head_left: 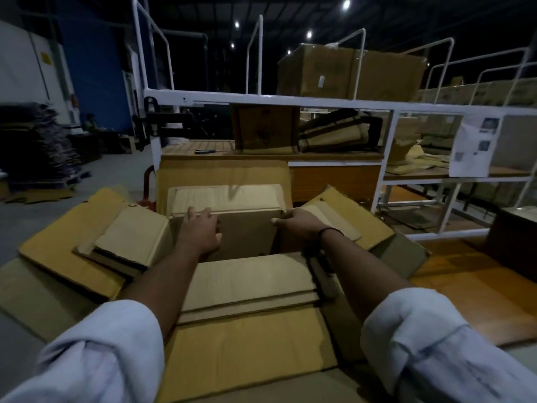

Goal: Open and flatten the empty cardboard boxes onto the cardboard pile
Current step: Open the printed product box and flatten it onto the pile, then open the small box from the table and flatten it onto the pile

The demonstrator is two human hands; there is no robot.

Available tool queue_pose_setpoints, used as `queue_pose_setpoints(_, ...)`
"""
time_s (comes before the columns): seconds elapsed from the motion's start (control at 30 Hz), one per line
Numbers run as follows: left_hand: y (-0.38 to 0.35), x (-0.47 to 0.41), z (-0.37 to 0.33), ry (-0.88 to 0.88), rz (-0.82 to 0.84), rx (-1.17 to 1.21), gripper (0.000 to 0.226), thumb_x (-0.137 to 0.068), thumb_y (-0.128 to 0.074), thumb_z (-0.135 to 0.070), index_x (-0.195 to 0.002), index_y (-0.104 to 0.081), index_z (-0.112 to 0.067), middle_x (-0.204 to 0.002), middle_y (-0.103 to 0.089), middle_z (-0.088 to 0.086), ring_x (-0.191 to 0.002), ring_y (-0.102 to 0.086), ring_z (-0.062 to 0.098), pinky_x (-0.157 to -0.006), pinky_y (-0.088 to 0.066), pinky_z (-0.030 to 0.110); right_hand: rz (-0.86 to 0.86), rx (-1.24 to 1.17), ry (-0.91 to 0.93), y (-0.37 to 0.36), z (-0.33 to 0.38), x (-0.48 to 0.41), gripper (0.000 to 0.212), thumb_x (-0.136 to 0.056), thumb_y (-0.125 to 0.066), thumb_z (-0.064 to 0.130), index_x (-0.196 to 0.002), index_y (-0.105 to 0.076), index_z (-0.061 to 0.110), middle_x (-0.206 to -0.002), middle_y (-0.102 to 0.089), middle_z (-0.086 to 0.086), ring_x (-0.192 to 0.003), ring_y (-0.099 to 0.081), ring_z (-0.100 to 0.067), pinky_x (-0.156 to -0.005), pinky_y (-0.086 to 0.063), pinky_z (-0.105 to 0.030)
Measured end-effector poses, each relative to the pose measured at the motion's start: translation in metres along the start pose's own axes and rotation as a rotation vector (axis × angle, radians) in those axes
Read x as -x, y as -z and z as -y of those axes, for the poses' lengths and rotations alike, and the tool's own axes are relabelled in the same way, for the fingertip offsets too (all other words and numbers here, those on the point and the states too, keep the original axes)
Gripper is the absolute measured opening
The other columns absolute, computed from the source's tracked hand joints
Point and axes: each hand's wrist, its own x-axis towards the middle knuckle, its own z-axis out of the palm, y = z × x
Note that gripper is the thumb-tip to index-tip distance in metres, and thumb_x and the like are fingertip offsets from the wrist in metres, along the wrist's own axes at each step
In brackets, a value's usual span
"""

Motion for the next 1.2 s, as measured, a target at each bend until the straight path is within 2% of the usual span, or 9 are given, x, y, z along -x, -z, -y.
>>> queue_pose_setpoints(0.13, 0.019, 0.002, -0.019, 0.03, -0.144, 0.067, 0.038, -0.095, -0.063, -0.039, -0.129, -0.061, -0.023, -0.13, -0.063, 0.004, -0.13, -0.046, 0.034, -0.107, -0.042, 0.048, 0.032, 0.158, 0.072, 0.031, -0.002, 0.017, 0.049, -0.099, -0.059, 0.053, -0.137, -0.059, 0.021, -0.121, -0.061, 0.003, -0.101, -0.058, -0.014, -0.073, -0.045, -0.029)
queue_pose_setpoints(0.37, 0.056, -0.014, -0.126, -0.188, -0.138, -0.084, 0.051, -0.096, -0.062, -0.044, -0.143, -0.053, -0.027, -0.15, -0.053, 0.008, -0.152, -0.024, 0.042, -0.122, -0.026, 0.056, -0.155, 0.247, 0.138, 0.132, -0.049, 0.046, 0.031, -0.1, -0.061, 0.041, -0.123, -0.061, 0.019, -0.114, -0.064, -0.002, -0.097, -0.062, -0.018, -0.083, -0.055, -0.035)
queue_pose_setpoints(0.5, 0.086, -0.023, -0.22, -0.312, -0.201, -0.074, 0.051, -0.098, -0.058, -0.047, -0.14, -0.056, -0.019, -0.148, -0.055, 0.011, -0.149, -0.03, 0.043, -0.12, -0.028, 0.056, -0.318, 0.323, 0.106, 0.193, -0.1, 0.064, 0.037, -0.098, -0.063, 0.045, -0.119, -0.067, 0.016, -0.113, -0.068, -0.006, -0.099, -0.064, -0.023, -0.087, -0.058, -0.043)
queue_pose_setpoints(0.7, 0.106, -0.019, -0.377, -0.412, -0.248, 0.109, 0.037, -0.098, -0.059, -0.05, -0.116, -0.066, -0.018, -0.107, -0.067, 0.007, -0.102, -0.062, 0.027, -0.086, -0.049, 0.042, -0.389, 0.335, -0.057, 0.258, -0.217, 0.115, 0.028, -0.098, -0.065, 0.042, -0.098, -0.071, 0.015, -0.093, -0.07, -0.003, -0.086, -0.066, -0.02, -0.078, -0.059, -0.04)
queue_pose_setpoints(0.8, 0.103, -0.014, -0.452, -0.487, -0.158, 0.132, 0.038, -0.097, -0.059, -0.053, -0.106, -0.068, -0.018, -0.096, -0.067, 0.003, -0.087, -0.062, 0.02, -0.072, -0.052, 0.036, -0.402, 0.346, -0.155, 0.28, -0.277, 0.142, 0.029, -0.096, -0.066, 0.043, -0.1, -0.072, 0.015, -0.096, -0.071, -0.005, -0.088, -0.066, -0.021, -0.084, -0.06, -0.046)
queue_pose_setpoints(0.87, 0.094, -0.009, -0.497, -0.541, -0.019, 0.094, 0.041, -0.094, -0.06, -0.057, -0.104, -0.068, -0.018, -0.093, -0.065, 0.002, -0.086, -0.063, 0.02, -0.076, -0.057, 0.037, -0.435, 0.34, -0.193, 0.29, -0.311, 0.157, 0.03, -0.095, -0.067, 0.044, -0.103, -0.072, 0.016, -0.098, -0.072, -0.004, -0.09, -0.067, -0.021, -0.084, -0.06, -0.046)
queue_pose_setpoints(1.03, 0.057, 0.008, -0.592, -0.692, 0.321, 0.006, 0.052, -0.096, -0.062, -0.054, -0.126, -0.063, -0.012, -0.12, -0.063, 0.009, -0.11, -0.06, 0.028, -0.088, -0.054, 0.04, -0.49, 0.321, -0.285, 0.296, -0.377, 0.188, 0.027, -0.097, -0.062, 0.042, -0.108, -0.07, 0.019, -0.1, -0.07, -0.004, -0.085, -0.067, -0.02, -0.078, -0.061, -0.047)
queue_pose_setpoints(1.1, 0.033, 0.008, -0.621, -0.73, 0.346, -0.006, 0.058, -0.095, -0.063, -0.056, -0.131, -0.061, -0.011, -0.125, -0.063, 0.011, -0.107, -0.059, 0.028, -0.082, -0.051, 0.039, -0.492, 0.318, -0.328, 0.295, -0.403, 0.196, 0.03, -0.098, -0.062, 0.043, -0.11, -0.071, 0.017, -0.101, -0.071, -0.006, -0.087, -0.067, -0.023, -0.078, -0.061, -0.049)
queue_pose_setpoints(1.2, -0.004, 0.006, -0.656, -0.752, 0.342, -0.109, 0.065, -0.089, -0.063, -0.067, -0.126, -0.064, -0.014, -0.119, -0.063, 0.009, -0.107, -0.062, 0.029, -0.088, -0.055, 0.044, -0.485, 0.311, -0.38, 0.295, -0.44, 0.204, 0.036, -0.097, -0.062, 0.045, -0.116, -0.071, 0.016, -0.113, -0.071, -0.006, -0.099, -0.067, -0.025, -0.084, -0.059, -0.049)
